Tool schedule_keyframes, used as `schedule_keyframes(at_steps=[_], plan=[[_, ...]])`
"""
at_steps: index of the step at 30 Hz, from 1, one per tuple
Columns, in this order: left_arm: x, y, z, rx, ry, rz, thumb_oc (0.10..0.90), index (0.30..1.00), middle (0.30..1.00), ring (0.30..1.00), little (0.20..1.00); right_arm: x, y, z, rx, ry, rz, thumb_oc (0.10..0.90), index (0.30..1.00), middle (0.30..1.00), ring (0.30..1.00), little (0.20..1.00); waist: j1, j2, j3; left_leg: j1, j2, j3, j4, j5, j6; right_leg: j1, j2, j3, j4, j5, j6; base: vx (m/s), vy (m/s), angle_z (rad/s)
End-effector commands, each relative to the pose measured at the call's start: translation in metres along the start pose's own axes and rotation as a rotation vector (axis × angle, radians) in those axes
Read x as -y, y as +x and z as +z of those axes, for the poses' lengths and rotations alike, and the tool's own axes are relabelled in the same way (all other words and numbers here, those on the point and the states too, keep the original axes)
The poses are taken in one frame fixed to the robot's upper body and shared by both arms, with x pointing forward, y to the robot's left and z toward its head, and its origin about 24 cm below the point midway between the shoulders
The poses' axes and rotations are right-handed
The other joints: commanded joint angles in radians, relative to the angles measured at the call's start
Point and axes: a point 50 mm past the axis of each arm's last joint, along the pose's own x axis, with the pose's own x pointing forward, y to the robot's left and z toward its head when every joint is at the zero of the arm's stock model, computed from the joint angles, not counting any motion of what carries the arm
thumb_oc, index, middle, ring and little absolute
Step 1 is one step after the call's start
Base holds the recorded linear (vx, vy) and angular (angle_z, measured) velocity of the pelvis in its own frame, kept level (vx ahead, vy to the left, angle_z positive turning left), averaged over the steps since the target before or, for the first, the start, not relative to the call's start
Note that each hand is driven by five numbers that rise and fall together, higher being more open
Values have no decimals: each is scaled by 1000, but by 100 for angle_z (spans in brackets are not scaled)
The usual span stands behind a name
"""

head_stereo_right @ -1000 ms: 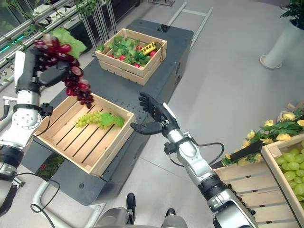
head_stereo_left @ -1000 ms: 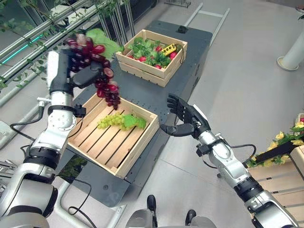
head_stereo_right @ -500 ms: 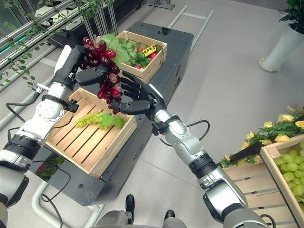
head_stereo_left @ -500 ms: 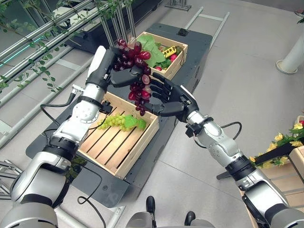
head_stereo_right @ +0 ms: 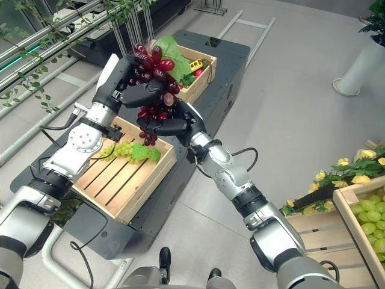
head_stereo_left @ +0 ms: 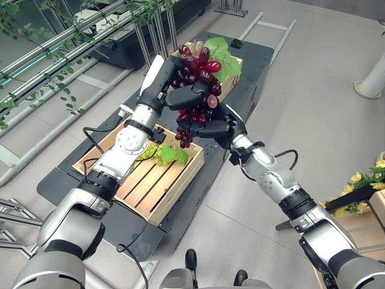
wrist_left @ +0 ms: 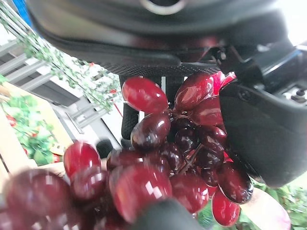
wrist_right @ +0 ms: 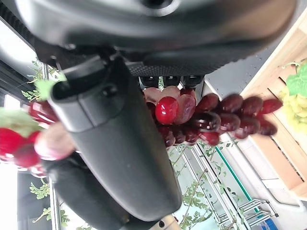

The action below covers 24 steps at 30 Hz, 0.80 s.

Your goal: Pick up the fruits from the basket on one side to the basket on the other side

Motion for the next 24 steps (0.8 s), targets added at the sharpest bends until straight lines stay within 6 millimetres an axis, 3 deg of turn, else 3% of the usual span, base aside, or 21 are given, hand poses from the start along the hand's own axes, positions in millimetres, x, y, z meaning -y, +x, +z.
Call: schedule_keyframes(at_steps=[1,6,13,14,15,22,23,24], plan=[[-6,37,51,233,-168,81,400,300,300,300,300,-24,21,18,107,80,34,800,900,900,900,900,20,9,-235,58,-7,-26,-2,-156,-48,-29,6,-13,7,-11,-62,0,0,0],[12,38,55,230,-202,29,400,300,300,300,300,-23,26,29,158,82,-9,800,900,900,900,900,23,6,-234,64,-6,-29,-2,-160,-48,-25,7,-9,5,-12,-63,0,0,0],[15,32,45,177,-189,-5,400,300,300,300,300,-19,26,46,251,62,-46,800,900,900,900,900,28,5,-235,71,-6,-30,-2,-162,-45,-20,7,-3,6,-13,-62,0,0,0],[15,32,42,165,-190,-2,400,300,300,300,300,-20,26,49,278,75,-49,471,406,406,406,406,28,5,-235,72,-5,-29,-2,-162,-45,-19,6,-2,6,-13,-63,0,0,0],[14,31,39,156,-189,4,400,300,300,300,300,-20,26,52,297,91,-43,400,300,300,300,300,29,4,-234,73,-5,-31,-2,-163,-44,-19,6,-1,7,-13,-63,0,0,0],[10,28,31,118,-168,47,400,300,300,300,300,-14,22,54,336,121,-94,400,300,300,300,300,27,5,-236,77,-3,-31,-2,-165,-44,-16,6,5,5,-15,-63,0,0,0],[10,27,28,102,-162,50,438,356,356,356,356,-12,20,55,348,112,-103,400,300,300,300,300,26,5,-235,78,-2,-31,-2,-166,-44,-15,7,6,5,-15,-63,0,0,0],[10,27,27,99,-161,51,438,356,356,356,356,-12,20,55,351,109,-105,400,300,300,300,300,26,5,-234,78,-2,-31,-2,-166,-44,-15,7,6,5,-15,-63,0,0,0]])
